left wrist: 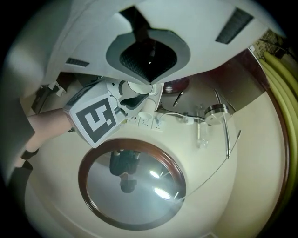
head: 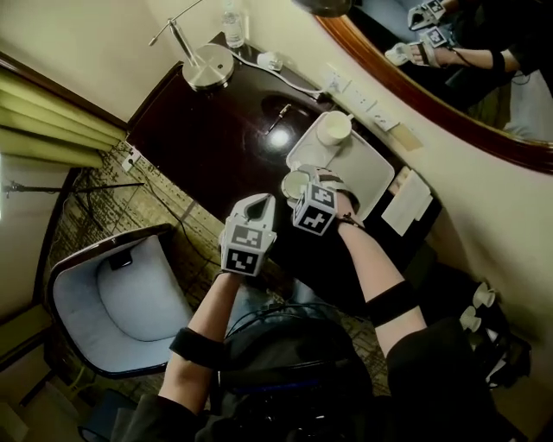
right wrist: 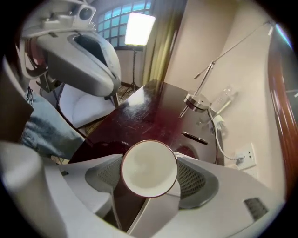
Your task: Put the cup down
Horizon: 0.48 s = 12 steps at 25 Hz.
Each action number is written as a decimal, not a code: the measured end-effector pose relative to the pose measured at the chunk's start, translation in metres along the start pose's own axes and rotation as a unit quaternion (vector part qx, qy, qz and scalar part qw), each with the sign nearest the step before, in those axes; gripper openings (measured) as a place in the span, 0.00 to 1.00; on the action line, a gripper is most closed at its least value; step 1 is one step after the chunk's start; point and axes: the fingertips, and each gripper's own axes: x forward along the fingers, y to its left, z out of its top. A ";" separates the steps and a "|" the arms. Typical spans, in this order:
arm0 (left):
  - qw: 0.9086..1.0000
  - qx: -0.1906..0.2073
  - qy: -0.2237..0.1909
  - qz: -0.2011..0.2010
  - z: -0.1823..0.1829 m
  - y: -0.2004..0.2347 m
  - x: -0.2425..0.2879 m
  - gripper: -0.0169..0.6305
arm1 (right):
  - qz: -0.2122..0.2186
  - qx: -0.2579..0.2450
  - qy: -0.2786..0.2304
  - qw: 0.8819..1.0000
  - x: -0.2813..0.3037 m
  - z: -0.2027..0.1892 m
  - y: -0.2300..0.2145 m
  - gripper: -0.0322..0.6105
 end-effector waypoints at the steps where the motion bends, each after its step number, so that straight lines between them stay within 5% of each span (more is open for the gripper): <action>1: 1.000 0.006 0.001 -0.005 0.003 -0.002 0.003 0.01 | -0.006 0.020 -0.002 1.000 -0.003 -0.003 -0.005 0.64; 6: 0.999 0.039 0.005 -0.030 0.021 -0.008 0.016 0.01 | -0.041 0.115 -0.006 0.992 -0.018 -0.018 -0.033 0.64; 12: 0.996 0.070 0.012 -0.062 0.036 -0.017 0.039 0.01 | -0.088 0.236 -0.013 0.968 -0.026 -0.037 -0.071 0.63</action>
